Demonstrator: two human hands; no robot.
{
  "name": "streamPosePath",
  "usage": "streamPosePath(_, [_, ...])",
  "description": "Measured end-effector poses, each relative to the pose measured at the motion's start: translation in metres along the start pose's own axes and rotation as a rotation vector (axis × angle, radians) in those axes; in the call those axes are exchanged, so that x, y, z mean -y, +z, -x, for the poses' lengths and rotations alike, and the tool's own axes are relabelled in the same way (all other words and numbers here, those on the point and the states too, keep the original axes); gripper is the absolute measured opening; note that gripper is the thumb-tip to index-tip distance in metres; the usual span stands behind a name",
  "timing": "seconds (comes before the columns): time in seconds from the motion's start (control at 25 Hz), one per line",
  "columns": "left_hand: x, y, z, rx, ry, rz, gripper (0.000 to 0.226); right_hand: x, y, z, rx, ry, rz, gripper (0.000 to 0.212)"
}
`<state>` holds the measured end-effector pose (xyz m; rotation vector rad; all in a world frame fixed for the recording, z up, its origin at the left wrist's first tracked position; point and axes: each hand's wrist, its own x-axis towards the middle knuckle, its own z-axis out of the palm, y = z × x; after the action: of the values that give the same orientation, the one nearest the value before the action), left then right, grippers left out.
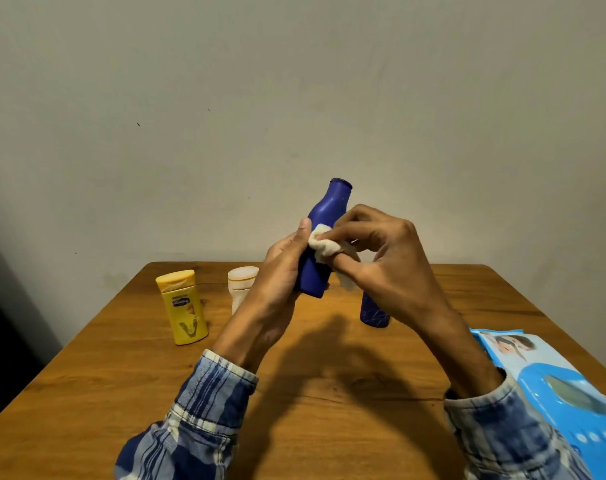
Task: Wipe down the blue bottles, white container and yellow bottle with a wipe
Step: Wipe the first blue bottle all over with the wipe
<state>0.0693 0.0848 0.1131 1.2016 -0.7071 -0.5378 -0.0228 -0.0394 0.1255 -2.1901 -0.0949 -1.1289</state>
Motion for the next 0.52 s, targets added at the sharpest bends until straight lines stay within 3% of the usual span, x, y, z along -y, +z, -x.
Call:
streamPosePath(0.16, [0.005,0.003,0.001,0.066,0.021,-0.114,0.033,-0.006,-0.009,-0.003,-0.23,0.024,0.011,0.018])
streamPosePath(0.28, [0.009,0.0,-0.001,0.027,0.064,-0.188,0.035,-0.008,-0.009,-0.003,-0.14,-0.02,0.071,0.019])
streamPosePath(0.4, [0.007,-0.002,0.0,0.023,0.088,-0.264,0.042,-0.01,-0.012,-0.005,-0.245,-0.035,0.121,0.019])
streamPosePath(0.52, [0.009,-0.001,0.001,0.036,0.105,-0.274,0.052,-0.007,-0.014,-0.003,-0.059,-0.121,0.123,0.023])
